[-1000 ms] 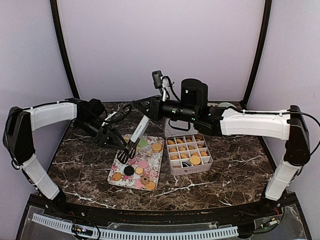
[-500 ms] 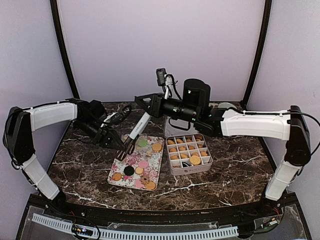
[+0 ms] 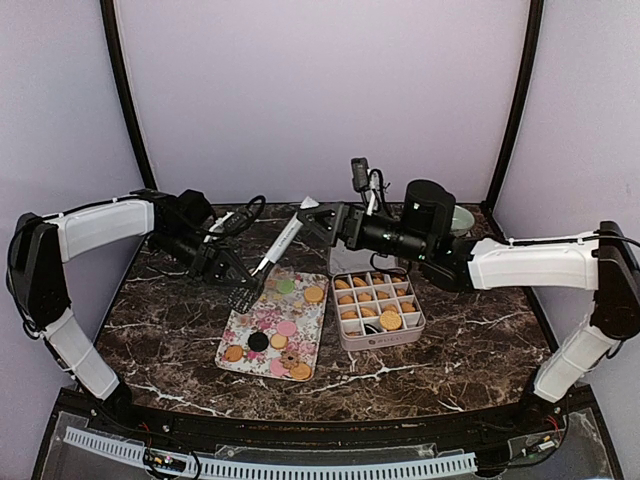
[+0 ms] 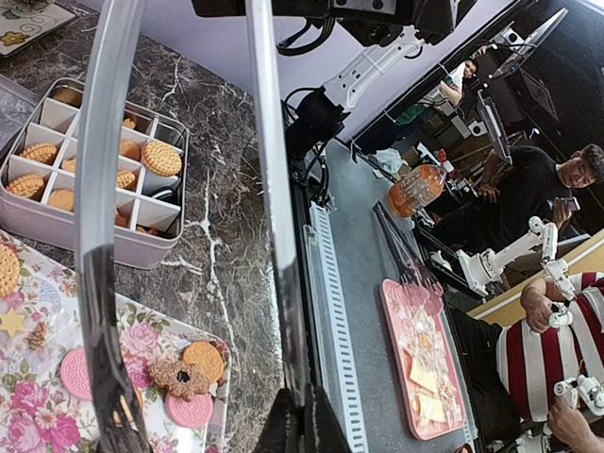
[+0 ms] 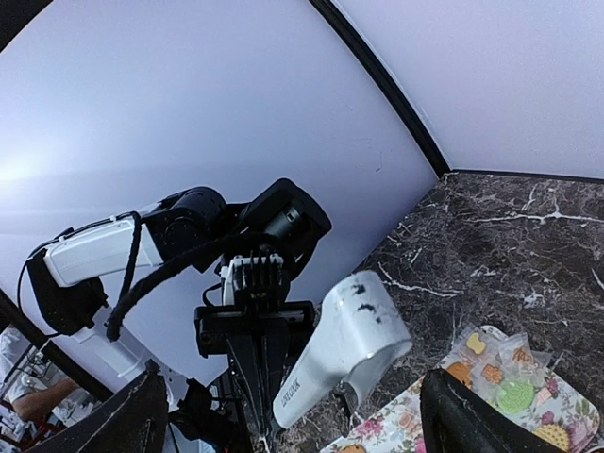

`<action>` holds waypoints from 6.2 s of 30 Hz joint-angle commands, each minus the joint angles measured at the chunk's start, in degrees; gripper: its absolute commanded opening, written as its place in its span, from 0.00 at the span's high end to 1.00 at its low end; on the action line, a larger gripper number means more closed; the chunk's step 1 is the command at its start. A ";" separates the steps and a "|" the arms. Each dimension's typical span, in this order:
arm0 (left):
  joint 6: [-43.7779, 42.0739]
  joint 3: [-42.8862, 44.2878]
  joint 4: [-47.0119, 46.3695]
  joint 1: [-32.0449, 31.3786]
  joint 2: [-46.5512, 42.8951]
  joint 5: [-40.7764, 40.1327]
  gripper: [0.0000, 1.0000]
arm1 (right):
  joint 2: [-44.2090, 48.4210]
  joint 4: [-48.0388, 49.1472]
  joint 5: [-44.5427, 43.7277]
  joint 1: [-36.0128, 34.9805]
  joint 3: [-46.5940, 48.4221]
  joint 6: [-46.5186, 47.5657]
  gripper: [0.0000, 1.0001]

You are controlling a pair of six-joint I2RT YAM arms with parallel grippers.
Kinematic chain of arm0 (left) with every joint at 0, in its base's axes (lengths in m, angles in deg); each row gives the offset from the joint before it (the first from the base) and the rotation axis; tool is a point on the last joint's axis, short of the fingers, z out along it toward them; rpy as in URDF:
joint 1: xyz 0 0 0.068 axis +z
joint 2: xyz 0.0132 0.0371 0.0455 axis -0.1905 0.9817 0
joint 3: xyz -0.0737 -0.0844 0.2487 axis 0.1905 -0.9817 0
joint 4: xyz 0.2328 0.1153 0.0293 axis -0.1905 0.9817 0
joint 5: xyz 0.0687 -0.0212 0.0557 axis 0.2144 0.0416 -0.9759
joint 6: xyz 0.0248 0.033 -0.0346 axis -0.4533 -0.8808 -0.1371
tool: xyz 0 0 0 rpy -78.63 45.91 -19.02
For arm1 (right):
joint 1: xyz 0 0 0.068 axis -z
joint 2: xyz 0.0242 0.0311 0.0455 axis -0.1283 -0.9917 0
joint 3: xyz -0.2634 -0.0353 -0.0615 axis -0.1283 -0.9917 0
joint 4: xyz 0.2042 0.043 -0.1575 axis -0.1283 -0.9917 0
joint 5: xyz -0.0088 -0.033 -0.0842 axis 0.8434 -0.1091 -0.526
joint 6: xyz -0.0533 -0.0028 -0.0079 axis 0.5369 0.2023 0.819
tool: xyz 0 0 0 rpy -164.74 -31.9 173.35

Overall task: Pack the cookies
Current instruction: Pass from the right arm to the left, then pass from the left arm to the right, then pick up the fake cookies from the plate, then place the fake cookies in the empty pocket of the box.

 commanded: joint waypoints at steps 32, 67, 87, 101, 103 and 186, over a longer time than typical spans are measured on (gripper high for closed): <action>-0.27 3.67 1.11 0.07 -2.41 4.49 1.00 | -14.60 6.88 14.25 -0.94 12.05 -4.92 0.38; 13.57 -1.64 -8.28 14.09 -4.22 -19.20 0.01 | -9.59 -15.53 -21.51 -12.72 8.62 24.88 0.63; 13.18 -2.83 -7.85 14.08 -4.75 -18.21 0.01 | -17.10 -8.96 -31.00 -16.03 10.71 26.26 0.57; 12.78 -3.38 -7.76 14.05 -4.47 -18.18 0.01 | -17.34 -9.28 -36.57 -16.58 8.40 27.10 0.55; 12.65 -3.42 -7.67 14.10 -4.45 -18.15 0.01 | -17.07 -9.63 -36.70 -16.74 8.00 27.14 0.56; 11.64 -2.20 -5.49 14.05 -3.96 -16.87 0.02 | 35.73 -37.34 -52.20 -5.60 -20.73 19.01 0.50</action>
